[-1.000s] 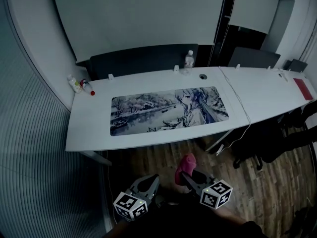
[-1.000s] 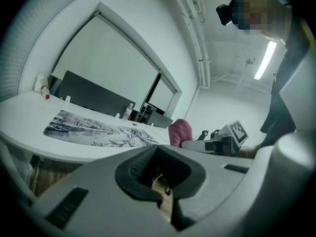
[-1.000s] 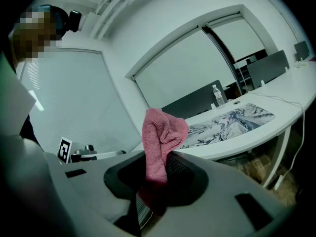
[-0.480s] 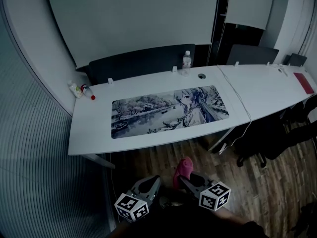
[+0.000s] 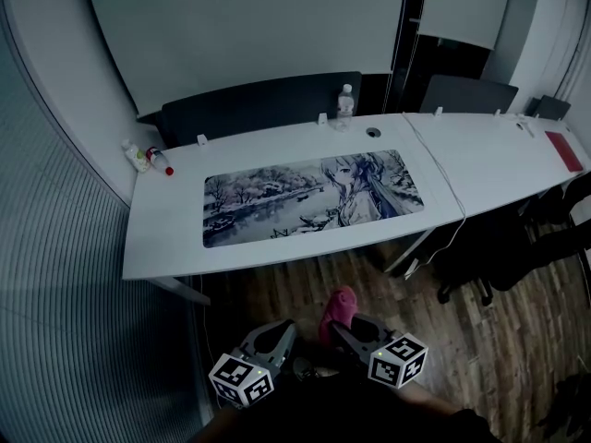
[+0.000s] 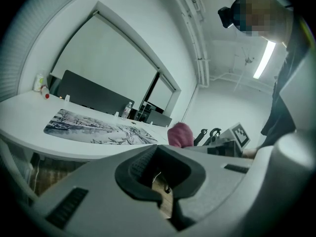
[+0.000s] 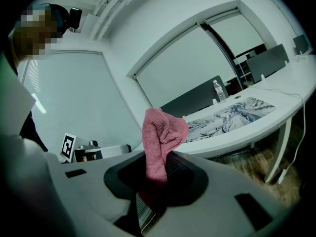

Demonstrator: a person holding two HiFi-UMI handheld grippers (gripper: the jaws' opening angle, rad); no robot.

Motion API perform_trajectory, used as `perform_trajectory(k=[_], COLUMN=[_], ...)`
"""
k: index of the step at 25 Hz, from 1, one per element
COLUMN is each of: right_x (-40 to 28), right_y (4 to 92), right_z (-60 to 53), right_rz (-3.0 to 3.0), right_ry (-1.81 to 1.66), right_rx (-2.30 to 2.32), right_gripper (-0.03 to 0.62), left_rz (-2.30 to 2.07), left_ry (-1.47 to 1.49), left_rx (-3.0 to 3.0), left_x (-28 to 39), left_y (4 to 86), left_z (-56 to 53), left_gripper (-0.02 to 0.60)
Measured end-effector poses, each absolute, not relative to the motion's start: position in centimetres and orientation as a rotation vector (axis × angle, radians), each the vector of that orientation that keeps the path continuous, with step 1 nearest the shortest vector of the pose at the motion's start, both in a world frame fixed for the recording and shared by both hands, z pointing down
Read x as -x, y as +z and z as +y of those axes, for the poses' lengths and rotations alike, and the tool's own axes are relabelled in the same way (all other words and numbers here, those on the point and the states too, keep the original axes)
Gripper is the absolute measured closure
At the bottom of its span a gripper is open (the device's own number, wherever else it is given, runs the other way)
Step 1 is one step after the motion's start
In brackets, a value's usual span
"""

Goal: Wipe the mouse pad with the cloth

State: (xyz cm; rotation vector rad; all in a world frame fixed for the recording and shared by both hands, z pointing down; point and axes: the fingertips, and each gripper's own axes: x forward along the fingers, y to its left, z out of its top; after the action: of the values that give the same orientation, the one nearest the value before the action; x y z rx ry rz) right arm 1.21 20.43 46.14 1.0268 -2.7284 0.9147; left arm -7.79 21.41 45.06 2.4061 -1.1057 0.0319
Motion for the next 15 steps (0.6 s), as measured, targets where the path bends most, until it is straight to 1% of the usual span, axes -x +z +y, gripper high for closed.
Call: perform_trajectory(k=[15], right_x=[-1.12], right_y=[46.29], right_z=[20.50], right_rz=[-2.727], right_ry=[0.938], right_rx=[-1.009], right_gripper=[0.488], left_rz=[-1.113], left_ry=[0.022], left_rx=[-2.391], left_x=[7.86], left_y=[45.12], left_z=[21.84], left_gripper=[0.577])
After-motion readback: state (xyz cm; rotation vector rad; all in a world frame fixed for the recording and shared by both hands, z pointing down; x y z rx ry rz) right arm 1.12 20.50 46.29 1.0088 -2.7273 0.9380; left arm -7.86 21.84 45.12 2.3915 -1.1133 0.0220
